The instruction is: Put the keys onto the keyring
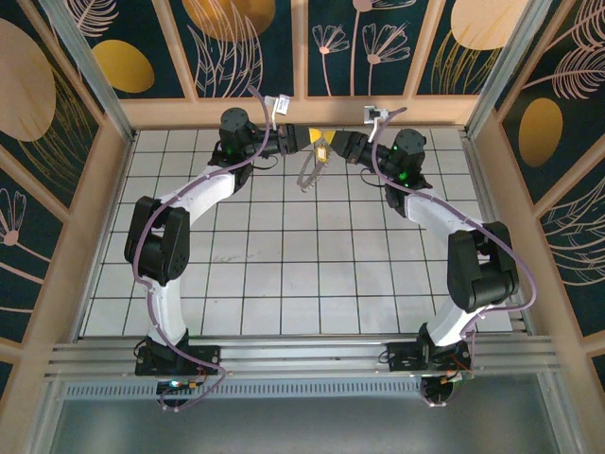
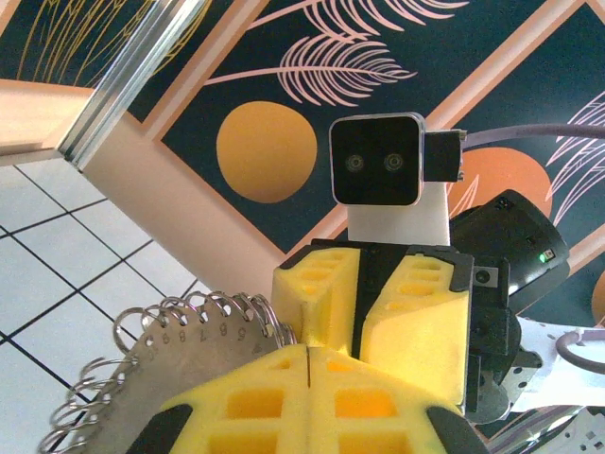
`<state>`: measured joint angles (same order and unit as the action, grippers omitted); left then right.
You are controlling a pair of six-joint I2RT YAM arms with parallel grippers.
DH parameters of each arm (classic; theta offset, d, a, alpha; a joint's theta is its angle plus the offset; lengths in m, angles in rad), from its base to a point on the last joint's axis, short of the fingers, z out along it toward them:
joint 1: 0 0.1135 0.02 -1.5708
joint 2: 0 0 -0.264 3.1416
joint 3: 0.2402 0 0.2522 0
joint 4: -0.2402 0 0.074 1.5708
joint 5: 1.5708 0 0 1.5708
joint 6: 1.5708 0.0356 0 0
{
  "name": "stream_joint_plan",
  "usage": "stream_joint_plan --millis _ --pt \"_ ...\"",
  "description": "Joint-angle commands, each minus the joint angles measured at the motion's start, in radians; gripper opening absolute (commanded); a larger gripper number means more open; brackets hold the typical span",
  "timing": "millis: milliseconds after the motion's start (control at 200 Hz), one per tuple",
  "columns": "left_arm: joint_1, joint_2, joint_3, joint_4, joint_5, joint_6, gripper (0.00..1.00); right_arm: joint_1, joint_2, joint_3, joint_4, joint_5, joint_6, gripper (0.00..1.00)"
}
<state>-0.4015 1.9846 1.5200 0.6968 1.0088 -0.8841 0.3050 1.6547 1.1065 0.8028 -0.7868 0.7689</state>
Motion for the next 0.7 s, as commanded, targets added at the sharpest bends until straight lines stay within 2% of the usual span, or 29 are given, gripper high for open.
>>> stream_joint_plan --millis 0,140,696 --pt "-0.007 -0.047 0.014 0.044 -0.007 0.019 0.0 0.027 0.014 0.024 0.055 -0.042 0.009 0.21" --pt "-0.007 -0.047 0.012 0.038 -0.01 0.025 0.0 0.029 0.015 0.027 0.048 -0.037 0.008 0.27" --pt "-0.007 -0.061 0.004 0.017 -0.029 0.048 0.0 0.029 -0.001 -0.009 0.023 -0.001 -0.001 0.3"
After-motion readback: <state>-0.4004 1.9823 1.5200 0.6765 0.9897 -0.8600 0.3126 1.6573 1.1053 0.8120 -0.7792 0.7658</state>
